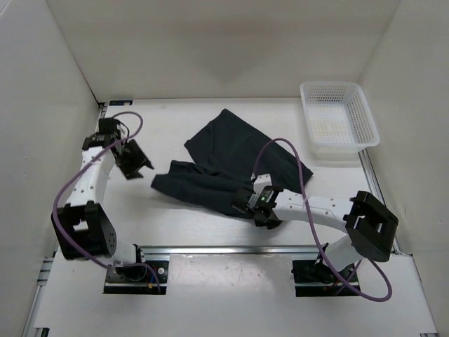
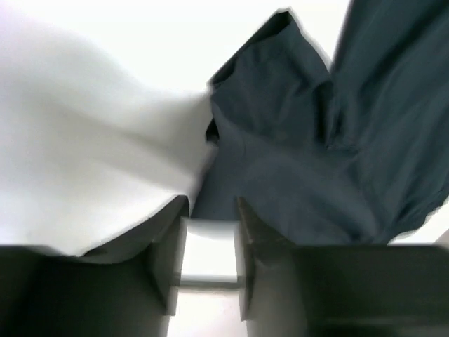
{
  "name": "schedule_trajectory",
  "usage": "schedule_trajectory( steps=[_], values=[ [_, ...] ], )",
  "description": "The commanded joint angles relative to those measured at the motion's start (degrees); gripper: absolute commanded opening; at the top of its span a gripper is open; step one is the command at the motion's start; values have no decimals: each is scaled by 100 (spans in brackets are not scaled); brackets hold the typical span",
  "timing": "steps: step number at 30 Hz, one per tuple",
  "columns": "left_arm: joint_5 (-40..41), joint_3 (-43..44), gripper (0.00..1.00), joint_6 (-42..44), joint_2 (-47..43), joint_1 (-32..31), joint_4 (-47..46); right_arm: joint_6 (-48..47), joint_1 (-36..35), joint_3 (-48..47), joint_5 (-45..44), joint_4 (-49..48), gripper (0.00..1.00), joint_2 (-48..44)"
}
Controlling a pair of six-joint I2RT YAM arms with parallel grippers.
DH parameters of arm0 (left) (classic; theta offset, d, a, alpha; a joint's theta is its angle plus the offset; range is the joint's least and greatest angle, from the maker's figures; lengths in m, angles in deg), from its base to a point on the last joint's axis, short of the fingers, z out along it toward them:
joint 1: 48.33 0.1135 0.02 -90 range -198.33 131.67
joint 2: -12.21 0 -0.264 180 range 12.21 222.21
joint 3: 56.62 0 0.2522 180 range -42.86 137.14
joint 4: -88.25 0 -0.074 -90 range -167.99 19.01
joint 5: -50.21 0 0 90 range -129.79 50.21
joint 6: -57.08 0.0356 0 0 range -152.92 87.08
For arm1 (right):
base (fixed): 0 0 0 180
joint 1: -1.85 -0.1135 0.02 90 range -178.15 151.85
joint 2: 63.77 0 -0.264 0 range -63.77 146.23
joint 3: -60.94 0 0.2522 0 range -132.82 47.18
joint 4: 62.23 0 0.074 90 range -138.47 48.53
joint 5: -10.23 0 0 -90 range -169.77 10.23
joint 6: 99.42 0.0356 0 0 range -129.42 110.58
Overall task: Fold and stack the shorts
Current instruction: Flatten the shorts out
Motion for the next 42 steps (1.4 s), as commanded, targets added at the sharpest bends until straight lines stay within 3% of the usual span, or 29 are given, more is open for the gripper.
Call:
schedule_trajectory(
  steps=[1,3,4,5,8,9,12,17,20,24,27,31,32,33,39,42],
  values=[
    [-324,-745,83,-265,-1036,-183,-378,849,-63,199,-414,652,41,-94],
    [-210,-1166,100,-213,-1311,-184,-378,998,-115,199,-466,898,72,-216],
    [-79,-1247,100,-212,-1434,-184,-378,1069,-194,199,-466,959,94,-287],
    [36,-1300,100,-212,-1592,-184,-378,1209,-195,199,-527,1012,99,-366],
    [98,-1502,98,-212,-1646,-245,-308,1359,-344,261,-414,1012,99,-1023],
    [98,-1642,89,-212,-1646,-298,-308,1359,-344,339,-353,1012,99,-1200],
    [46,-1932,75,-439,-1646,-604,-308,1710,-344,524,-54,1012,99,-2052],
    [211,-2381,81,-1292,-1471,-1132,-422,2422,-292,937,500,793,99,-3510],
    [265,-2680,81,-1539,-1155,-1282,-676,2791,-81,1069,658,740,98,-3873],
    [318,-2803,76,-1759,-357,-1537,-1133,2687,-81,1070,659,450,97,-3681],
    [493,-2611,70,-1759,145,-1792,-1309,2468,-81,753,221,397,97,-2901],
    [740,-2189,40,-1681,585,-1933,-1309,1995,549,568,244,-118,90,-2040],
    [792,-2032,16,-1610,674,-1933,-1309,1879,717,568,411,-252,87,-1837],
    [793,-1943,10,-1610,753,-1933,-1309,1800,884,516,543,-349,82,-1452],
    [854,-1442,10,-1408,982,-1933,-1309,1228,2393,296,545,-630,70,-912],
    [801,-1441,10,-1408,982,-1933,-1309,816,3255,296,676,-833,73,-851]
  ],
)
